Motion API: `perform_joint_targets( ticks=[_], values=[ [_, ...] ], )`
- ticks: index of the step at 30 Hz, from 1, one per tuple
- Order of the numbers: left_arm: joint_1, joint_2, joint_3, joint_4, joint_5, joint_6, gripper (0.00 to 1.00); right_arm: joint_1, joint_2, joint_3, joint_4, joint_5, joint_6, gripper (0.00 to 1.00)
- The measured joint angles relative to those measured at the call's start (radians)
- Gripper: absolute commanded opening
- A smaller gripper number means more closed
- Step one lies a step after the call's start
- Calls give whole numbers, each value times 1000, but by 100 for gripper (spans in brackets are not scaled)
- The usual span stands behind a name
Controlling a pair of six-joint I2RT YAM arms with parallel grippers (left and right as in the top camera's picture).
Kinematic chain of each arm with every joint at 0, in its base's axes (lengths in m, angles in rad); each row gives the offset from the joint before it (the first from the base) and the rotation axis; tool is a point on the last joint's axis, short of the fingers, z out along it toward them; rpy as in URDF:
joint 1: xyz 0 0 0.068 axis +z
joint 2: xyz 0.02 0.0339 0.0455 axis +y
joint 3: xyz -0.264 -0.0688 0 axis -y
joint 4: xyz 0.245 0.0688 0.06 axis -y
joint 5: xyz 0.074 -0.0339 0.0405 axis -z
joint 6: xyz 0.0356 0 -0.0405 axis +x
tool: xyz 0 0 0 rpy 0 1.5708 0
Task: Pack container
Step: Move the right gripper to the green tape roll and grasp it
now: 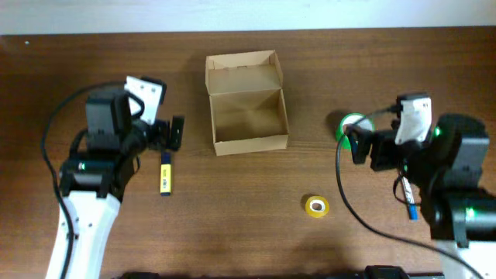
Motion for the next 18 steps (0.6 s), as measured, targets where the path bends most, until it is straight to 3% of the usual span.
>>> perform_joint_targets(
  ticks=[5, 11, 12, 14, 18],
  values=[
    [41, 60, 58, -14, 0, 21, 99, 0, 252, 124, -47, 39, -4, 99],
    [130, 60, 59, -18, -1, 56, 99, 0, 586, 478, -270, 138, -26, 99],
    [137, 61, 59, -16, -2, 61, 99, 0, 636, 514, -300, 150, -28, 95],
    [138, 61, 59, -3, -3, 63, 99, 0, 698, 528, -336, 164, -23, 87],
    [138, 64, 59, 7, -3, 63, 99, 23, 772, 528, -362, 203, -19, 87]
  ],
)
